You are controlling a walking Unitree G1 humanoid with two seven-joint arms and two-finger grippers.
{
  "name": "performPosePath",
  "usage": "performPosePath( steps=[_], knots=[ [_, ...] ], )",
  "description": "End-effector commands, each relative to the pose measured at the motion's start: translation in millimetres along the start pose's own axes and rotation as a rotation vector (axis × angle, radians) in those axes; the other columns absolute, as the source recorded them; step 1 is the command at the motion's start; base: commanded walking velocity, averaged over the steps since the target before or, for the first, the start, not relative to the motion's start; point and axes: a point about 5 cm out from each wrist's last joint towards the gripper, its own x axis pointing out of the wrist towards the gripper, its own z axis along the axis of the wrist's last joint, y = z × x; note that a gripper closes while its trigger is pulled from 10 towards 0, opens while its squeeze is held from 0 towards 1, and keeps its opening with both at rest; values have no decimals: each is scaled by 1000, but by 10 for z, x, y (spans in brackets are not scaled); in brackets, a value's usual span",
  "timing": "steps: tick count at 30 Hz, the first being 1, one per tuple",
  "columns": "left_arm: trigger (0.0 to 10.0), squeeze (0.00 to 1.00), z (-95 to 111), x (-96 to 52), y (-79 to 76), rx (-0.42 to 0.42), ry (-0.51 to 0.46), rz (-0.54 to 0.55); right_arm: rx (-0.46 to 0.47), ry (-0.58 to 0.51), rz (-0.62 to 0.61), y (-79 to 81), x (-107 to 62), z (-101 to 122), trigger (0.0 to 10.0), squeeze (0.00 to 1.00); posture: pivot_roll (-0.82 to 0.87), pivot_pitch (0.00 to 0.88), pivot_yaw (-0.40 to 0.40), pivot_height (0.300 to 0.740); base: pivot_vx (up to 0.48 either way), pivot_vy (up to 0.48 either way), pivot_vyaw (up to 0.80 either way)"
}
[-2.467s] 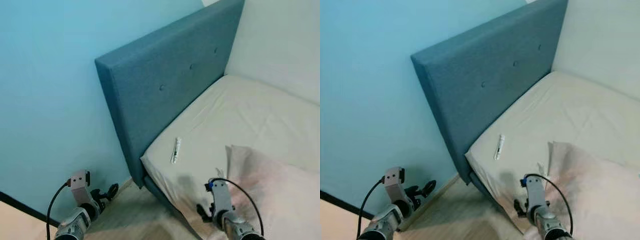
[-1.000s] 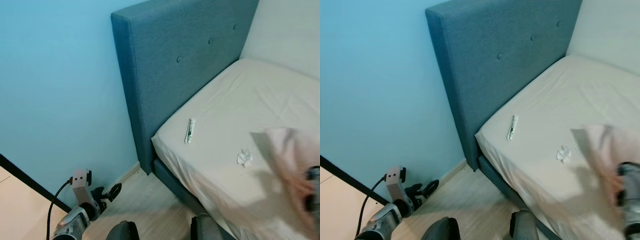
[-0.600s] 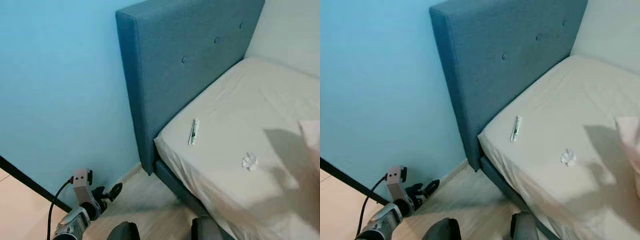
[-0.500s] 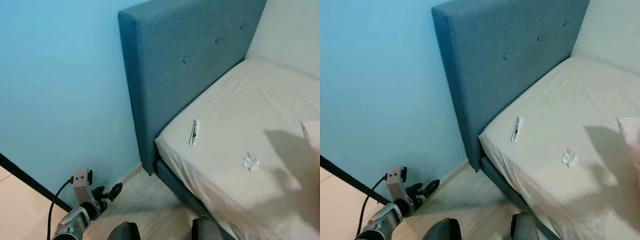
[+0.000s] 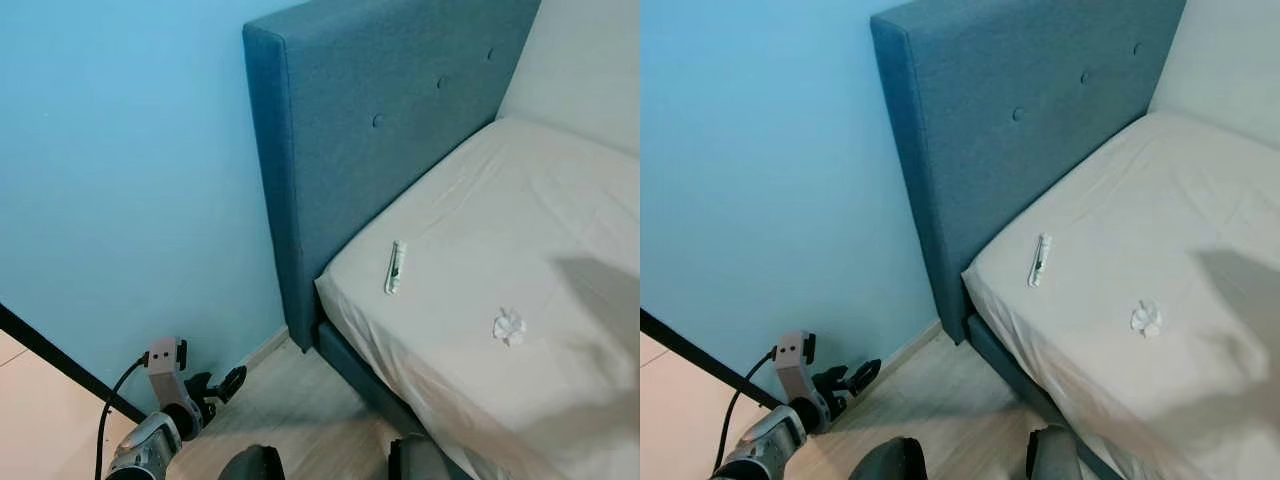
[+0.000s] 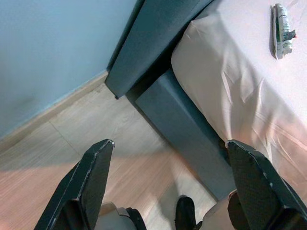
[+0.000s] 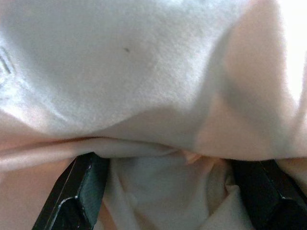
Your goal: Clean up the room
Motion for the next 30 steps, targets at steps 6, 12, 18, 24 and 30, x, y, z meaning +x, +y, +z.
performPosePath(
  steps=[6, 12, 18, 24, 30],
  knots=[
    [10000, 0, -44, -6, -13, 3, 20, -7, 60, 76, 164, 451, -234, -190, 10000, 0, -86, 169, 78, 630, 0, 0, 0],
    [10000, 0, -45, -4, -18, 21, 30, -15, 59, 31, 294, 862, -478, -118, 10000, 0, -81, 170, 80, 630, 0, 0, 0],
    [10000, 0, -42, -17, 1, 28, 35, -12, 38, 92, 390, 1129, -652, -102, 10000, 0, -78, 175, 78, 630, 0, 0, 0],
    [10000, 0, -61, -25, -1, 29, 38, -11, 9, 161, 326, 1016, -587, -204, 10000, 0, -77, 179, 76, 630, 0, 0, 0],
    [10000, 0, -87, -38, -3, 26, 41, -13, -13, 90, -23, 76, -71, -173, 10000, 0, -89, 183, 75, 630, 0, 0, 0]
  ],
)
